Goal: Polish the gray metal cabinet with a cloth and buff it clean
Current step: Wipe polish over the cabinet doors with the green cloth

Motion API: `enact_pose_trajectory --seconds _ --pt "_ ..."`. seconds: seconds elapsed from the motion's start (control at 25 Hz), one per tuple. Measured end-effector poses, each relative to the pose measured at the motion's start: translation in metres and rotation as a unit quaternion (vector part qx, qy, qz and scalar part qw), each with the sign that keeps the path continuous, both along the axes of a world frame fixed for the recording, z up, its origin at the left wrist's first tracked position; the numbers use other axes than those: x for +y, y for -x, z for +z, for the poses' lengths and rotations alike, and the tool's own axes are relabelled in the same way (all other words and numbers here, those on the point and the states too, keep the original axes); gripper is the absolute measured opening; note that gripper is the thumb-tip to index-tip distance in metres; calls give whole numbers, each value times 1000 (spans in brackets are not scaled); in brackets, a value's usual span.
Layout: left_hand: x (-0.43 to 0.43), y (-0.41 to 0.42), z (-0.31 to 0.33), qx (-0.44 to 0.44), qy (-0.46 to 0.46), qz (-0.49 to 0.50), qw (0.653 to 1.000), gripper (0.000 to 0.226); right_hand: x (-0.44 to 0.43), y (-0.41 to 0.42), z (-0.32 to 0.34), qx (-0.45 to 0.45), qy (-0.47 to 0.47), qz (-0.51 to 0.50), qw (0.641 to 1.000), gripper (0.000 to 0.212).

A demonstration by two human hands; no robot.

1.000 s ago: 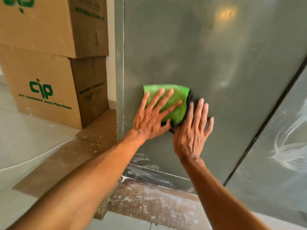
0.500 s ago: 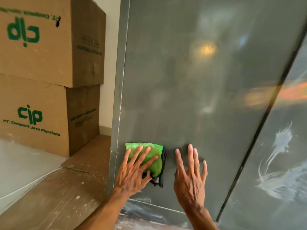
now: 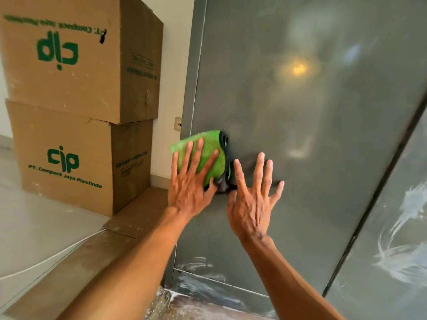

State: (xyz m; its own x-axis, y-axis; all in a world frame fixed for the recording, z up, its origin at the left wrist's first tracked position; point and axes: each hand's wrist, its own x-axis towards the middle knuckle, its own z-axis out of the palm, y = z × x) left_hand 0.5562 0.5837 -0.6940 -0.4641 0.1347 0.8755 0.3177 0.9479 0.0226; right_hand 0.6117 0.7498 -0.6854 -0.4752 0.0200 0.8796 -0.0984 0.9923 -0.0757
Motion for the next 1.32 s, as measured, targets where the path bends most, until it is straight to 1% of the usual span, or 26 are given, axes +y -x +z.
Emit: enact_pose_trajectory --seconds 0.08,0.16,0.32,0.48,0.64,0.84,0.96,1.12,1.2,1.32 --pt "2 -10 -63 -45 -38 13 998 69 -1 0 -9 3 -31 0 1000 82" --pt "6 -19 -120 -81 -50 23 995 66 3 -1 -21 1 -44 1 999 83" --pt "0 -26 -183 -142 -32 28 989 63 -1 -2 -38 -9 -40 -1 999 84" --pt "0 -28 -211 -156 -41 43 986 69 -5 -2 -44 -16 -38 -10 999 88" --pt "1 -30 -224 -165 -38 33 985 68 -9 -3 -54 -24 -31 -11 999 88" --pt "2 -33 -250 -170 -46 13 984 64 -4 -8 -92 -40 -72 -3 997 86" --pt "-3 -29 -228 -150 -46 5 988 62 5 -8 -96 -41 -74 -4 996 84" --pt "-8 -16 -146 -119 -26 0 993 62 9 -11 -79 -43 -51 -8 998 89" --pt "-10 -11 -100 -100 -11 6 995 63 5 -9 -56 -37 -36 -5 999 84" --pt "-21 -6 -43 -70 34 7 997 64 -2 0 -4 -17 -12 1 1000 77"
